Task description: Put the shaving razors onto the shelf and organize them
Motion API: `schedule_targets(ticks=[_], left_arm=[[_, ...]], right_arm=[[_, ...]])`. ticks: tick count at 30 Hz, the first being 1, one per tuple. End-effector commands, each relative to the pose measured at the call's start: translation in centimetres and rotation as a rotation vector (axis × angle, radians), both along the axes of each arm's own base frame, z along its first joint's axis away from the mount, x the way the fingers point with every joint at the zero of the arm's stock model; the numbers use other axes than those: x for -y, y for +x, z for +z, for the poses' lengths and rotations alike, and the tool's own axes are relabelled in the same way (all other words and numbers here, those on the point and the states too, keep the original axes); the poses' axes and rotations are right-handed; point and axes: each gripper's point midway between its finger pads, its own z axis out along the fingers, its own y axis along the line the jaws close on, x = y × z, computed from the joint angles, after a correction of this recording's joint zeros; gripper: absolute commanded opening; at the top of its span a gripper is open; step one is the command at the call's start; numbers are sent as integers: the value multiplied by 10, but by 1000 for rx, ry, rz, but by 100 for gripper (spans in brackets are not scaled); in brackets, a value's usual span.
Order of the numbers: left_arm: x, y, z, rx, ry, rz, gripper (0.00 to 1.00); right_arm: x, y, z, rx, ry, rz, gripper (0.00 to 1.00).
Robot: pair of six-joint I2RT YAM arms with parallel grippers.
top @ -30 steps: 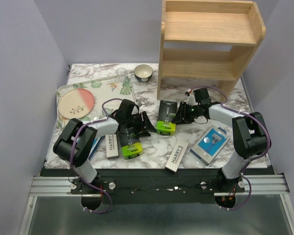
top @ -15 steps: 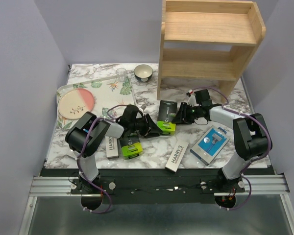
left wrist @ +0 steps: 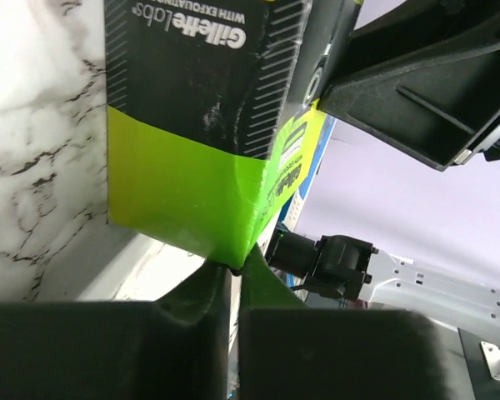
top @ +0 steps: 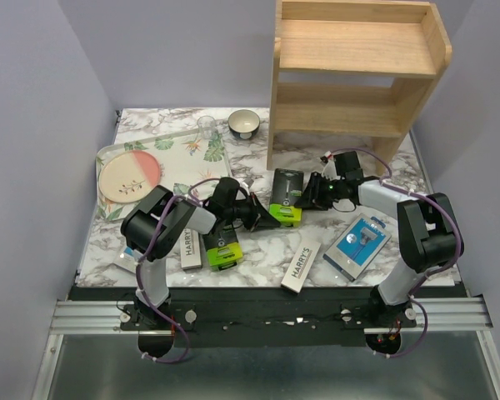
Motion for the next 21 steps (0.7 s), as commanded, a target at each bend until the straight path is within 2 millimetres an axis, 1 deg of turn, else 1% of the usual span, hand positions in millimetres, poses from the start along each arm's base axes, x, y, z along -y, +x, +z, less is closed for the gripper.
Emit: schedule_targets(ticks=[1, 2, 3, 4, 6, 7, 8, 9, 10, 11, 12, 13, 14, 15, 16, 17, 18, 19, 21], left_arm=[[7, 15, 6, 66, -5, 28, 0], [6, 19, 9, 82, -9, 31, 0], [6, 22, 14, 96, -18, 34, 0], [5, 24, 20, 111, -28, 36, 0], [4, 28, 29, 133, -47, 32, 0], [3, 30, 34, 147, -57, 32, 0], [3, 31, 37, 155, -66, 29, 0], [1, 35, 43, 174, -79, 35, 0], [1, 36, 48, 187, -88, 33, 0], [1, 38, 52, 195, -97, 32, 0], [3, 39, 59, 212, -117, 23, 0], [3, 41, 63, 220, -126, 21, 0], [4, 43, 67, 227, -136, 18, 0], [6, 43, 74, 244, -158, 2, 0], [7, 42, 75, 234, -166, -1, 0], [8, 41, 78, 231, -177, -10, 0], [9, 41, 81, 234, -191, -23, 0], [10, 39, 80, 214, -199, -37, 0], [10, 42, 87, 216, -218, -47, 0]], right_arm=[[7, -4, -14, -36, -57, -23, 45], [7, -4, -11, -32, -55, -23, 45], [8, -1, 0, -3, -50, -24, 45], [8, -3, 4, -9, -51, -21, 48], [13, -1, 19, 10, -50, -36, 52], [14, -6, 32, 24, -41, -32, 56], [14, -9, 39, 21, -31, -28, 60], [17, -13, 42, 7, -23, -32, 65], [18, -22, 44, -14, -3, -30, 74], [12, -31, 48, -46, 55, -4, 79], [11, -36, 48, -97, 98, -26, 82], [9, -37, 48, -113, 141, -34, 85], [5, -51, 40, -172, 195, -26, 87], [6, -51, 38, -205, 223, -60, 88], [5, -48, 35, -200, 238, -68, 91], [5, -54, 26, -238, 250, -78, 91], [4, -54, 24, -248, 263, -83, 92], [2, -51, 24, -251, 283, -90, 93], [1, -53, 16, -287, 292, -101, 94]])
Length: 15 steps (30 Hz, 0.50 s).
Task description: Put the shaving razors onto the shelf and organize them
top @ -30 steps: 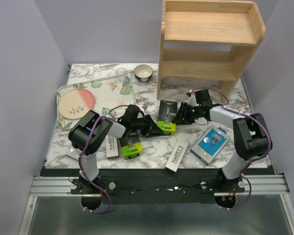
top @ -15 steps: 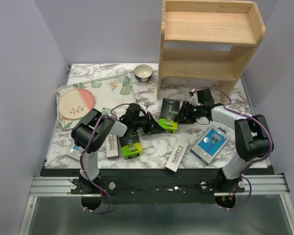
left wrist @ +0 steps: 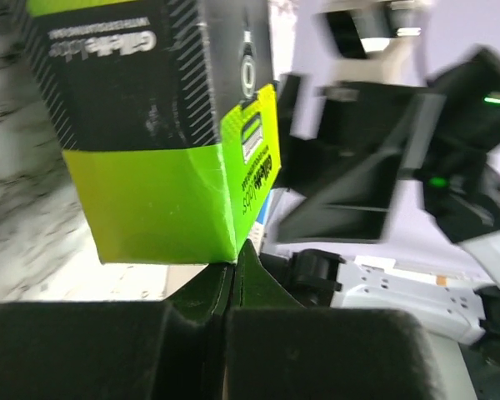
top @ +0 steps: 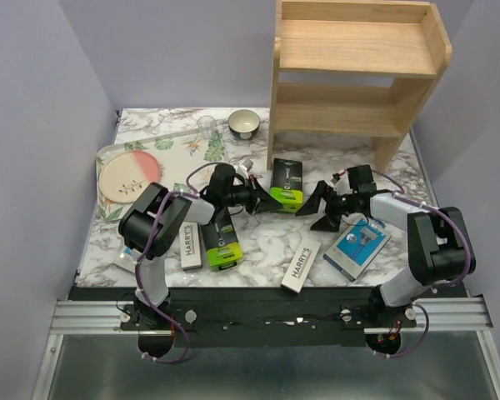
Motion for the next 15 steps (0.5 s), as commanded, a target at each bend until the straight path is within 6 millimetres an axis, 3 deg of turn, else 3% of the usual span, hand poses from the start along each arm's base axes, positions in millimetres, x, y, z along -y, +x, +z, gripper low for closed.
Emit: schedule_targets(ticks=[1, 4, 8, 11, 15], left_arm=[[8, 3, 50, 103, -126, -85, 0], [8, 4, 57, 113, -121, -91, 0], [5, 1, 48, 99, -90, -81, 0], [4, -1, 41, 83, -77, -76, 0], [11, -6, 43, 83, -82, -108, 0]], right_arm=[[-14, -1, -1, -87, 131, -31, 94], [-20, 8, 5, -86, 212, -54, 95], [-29, 14, 27, -62, 319, -17, 92], [-24, 19, 40, -41, 345, -12, 91], [-15, 25, 33, -64, 315, -72, 92]])
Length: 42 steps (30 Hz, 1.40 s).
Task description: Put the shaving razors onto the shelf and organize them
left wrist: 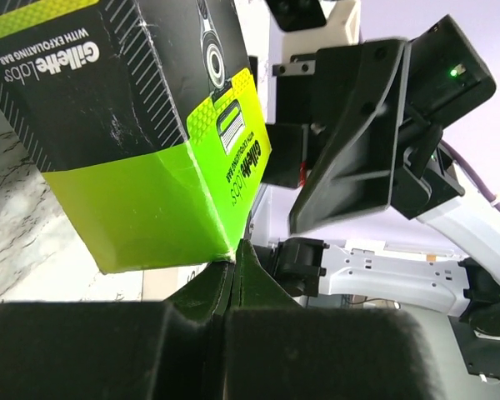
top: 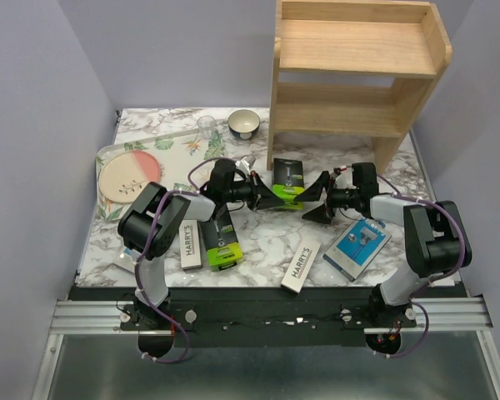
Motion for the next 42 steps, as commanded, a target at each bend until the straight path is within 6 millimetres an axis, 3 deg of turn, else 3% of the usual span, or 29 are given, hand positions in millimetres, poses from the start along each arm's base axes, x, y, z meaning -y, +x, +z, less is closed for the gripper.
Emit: schedule_targets(ticks=[1, 6, 14, 15, 16, 17, 19, 22, 26, 34, 42], left_arm=[[9, -11, 23, 65, -36, -65, 0], [18, -20, 28, 85, -39, -97, 0], [24, -25, 24, 108, -14, -116, 0], [20, -28, 9, 78, 49, -114, 4], [16, -28, 8, 69, 85, -100, 17], [12, -27, -1, 43, 136, -80, 43], [1, -36, -21, -10, 208, -70, 49], [-2, -42, -32, -32, 189, -34, 49], [11, -54, -45, -30, 194, -27, 47], [32, -38, -55, -41, 147, 31, 44], [36, -30, -57, -58, 129, 68, 42]], right_arm=[[6, 14, 12, 9, 36, -43, 92], [9, 21, -14, -65, -6, -100, 93], [8, 46, -14, -37, -38, -69, 92], [8, 48, -11, -21, -40, -60, 90], [12, 47, -9, -2, -58, -46, 88], [15, 50, -2, 16, -87, -56, 88], [20, 48, 1, 14, -107, -60, 88], [24, 46, 3, 14, -107, -90, 88], [27, 41, -6, 1, -135, -110, 88], [33, 35, -28, 3, -174, -131, 86], [30, 56, -20, 92, -165, -105, 84]])
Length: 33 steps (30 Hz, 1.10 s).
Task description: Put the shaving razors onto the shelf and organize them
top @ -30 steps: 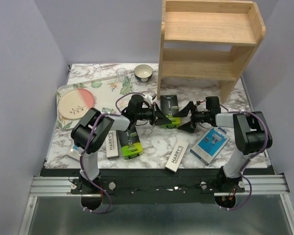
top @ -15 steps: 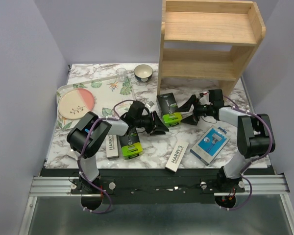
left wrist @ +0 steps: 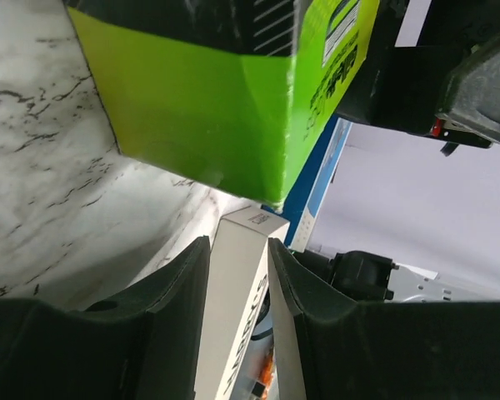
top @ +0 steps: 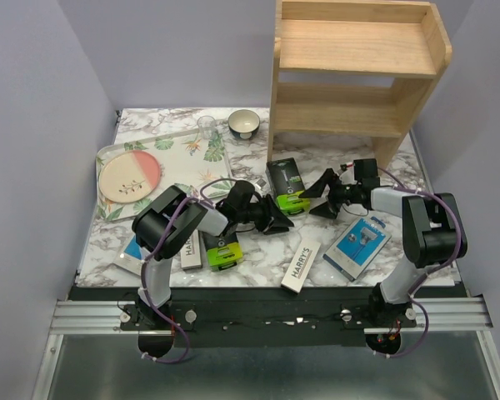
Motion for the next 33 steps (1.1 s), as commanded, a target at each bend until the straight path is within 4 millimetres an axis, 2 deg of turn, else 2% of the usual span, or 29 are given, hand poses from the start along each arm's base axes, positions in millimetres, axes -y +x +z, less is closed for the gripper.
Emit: schedule_targets(ticks=[1, 3, 11, 18, 25, 28, 33], left_arm=[[9, 20, 17, 61, -52, 51, 42], [8, 21, 18, 65, -54, 55, 44], [4, 32, 8, 36, -40, 98, 45], [-4, 37, 1, -1, -5, 144, 44], [-20, 47, -2, -8, 17, 183, 39], [-25, 47, -7, -29, 31, 196, 33], [-34, 50, -7, -44, 35, 221, 12]], right_arm=[[3, 24, 6, 110, -35, 27, 84], [6, 33, 9, 134, -80, 37, 83], [3, 35, -2, 118, -83, 45, 82], [-17, 22, -9, 59, -44, 68, 80], [-40, 20, -3, 52, -18, 94, 80], [-41, 23, -4, 52, -20, 93, 80], [-40, 24, -2, 60, -28, 89, 80]])
